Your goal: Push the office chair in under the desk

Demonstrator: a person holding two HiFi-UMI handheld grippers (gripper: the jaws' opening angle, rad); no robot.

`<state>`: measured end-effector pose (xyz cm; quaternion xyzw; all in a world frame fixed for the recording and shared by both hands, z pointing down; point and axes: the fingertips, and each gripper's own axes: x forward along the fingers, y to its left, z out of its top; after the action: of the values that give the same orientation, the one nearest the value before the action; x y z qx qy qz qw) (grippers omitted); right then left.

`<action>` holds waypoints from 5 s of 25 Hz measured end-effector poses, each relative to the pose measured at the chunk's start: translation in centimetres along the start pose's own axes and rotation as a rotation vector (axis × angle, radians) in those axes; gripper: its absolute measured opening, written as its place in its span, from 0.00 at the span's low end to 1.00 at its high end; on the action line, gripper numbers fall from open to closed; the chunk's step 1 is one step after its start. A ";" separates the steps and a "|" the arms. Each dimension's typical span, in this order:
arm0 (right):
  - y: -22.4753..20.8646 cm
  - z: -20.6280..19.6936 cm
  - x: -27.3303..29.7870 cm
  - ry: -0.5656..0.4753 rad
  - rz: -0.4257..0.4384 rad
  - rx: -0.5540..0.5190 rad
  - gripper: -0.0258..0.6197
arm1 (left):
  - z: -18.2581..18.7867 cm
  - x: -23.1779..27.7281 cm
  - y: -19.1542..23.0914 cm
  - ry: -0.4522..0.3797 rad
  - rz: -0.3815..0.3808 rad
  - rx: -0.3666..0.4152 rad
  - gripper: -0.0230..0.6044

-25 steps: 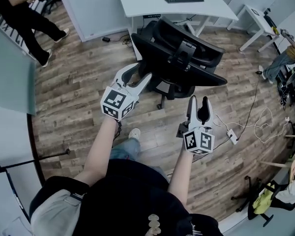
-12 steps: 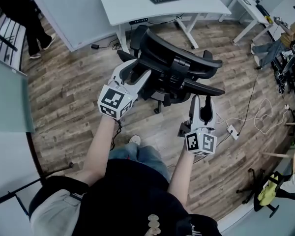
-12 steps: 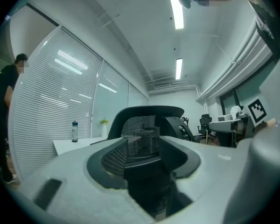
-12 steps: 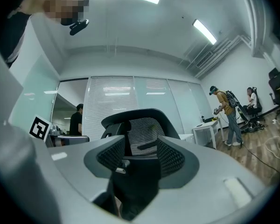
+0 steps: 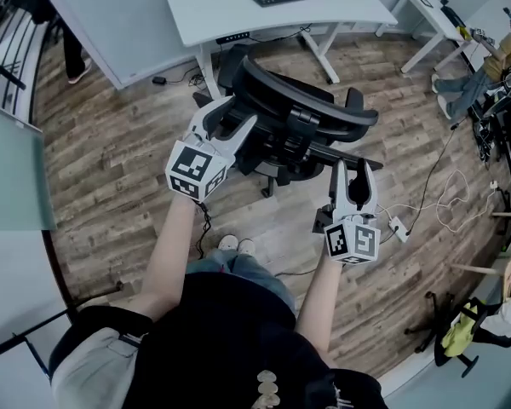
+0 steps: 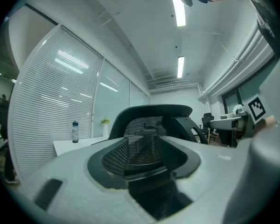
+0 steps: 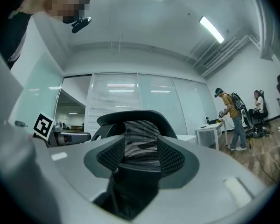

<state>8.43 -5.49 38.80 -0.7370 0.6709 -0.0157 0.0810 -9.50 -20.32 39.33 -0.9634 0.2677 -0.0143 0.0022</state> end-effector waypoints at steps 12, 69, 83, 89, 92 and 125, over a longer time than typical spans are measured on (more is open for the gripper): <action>1.6 -1.2 2.0 0.394 0.433 -0.589 0.36 | -1.4 0.2 -0.6 0.329 -0.214 0.535 0.42; -3.5 -14.8 9.0 0.938 0.882 -1.236 0.19 | -12.0 8.2 -1.1 0.967 -0.495 1.075 0.24; -11.4 -14.9 20.0 0.889 0.955 -1.276 0.19 | -11.9 19.9 2.1 0.974 -0.398 1.025 0.25; -16.3 -15.1 26.7 0.843 1.026 -1.322 0.19 | -11.8 26.7 3.7 0.987 -0.318 0.996 0.25; -18.7 -15.1 30.8 0.840 1.074 -1.327 0.19 | -11.6 30.5 5.2 1.003 -0.290 0.967 0.25; -28.5 -15.5 52.5 0.667 1.348 -1.454 0.19 | -11.2 47.9 12.9 1.166 -0.010 0.769 0.25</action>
<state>39.69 -56.55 53.63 -0.0397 0.7788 0.2376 -0.5791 24.52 -56.02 51.60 -0.7307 0.1966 -0.6228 0.1990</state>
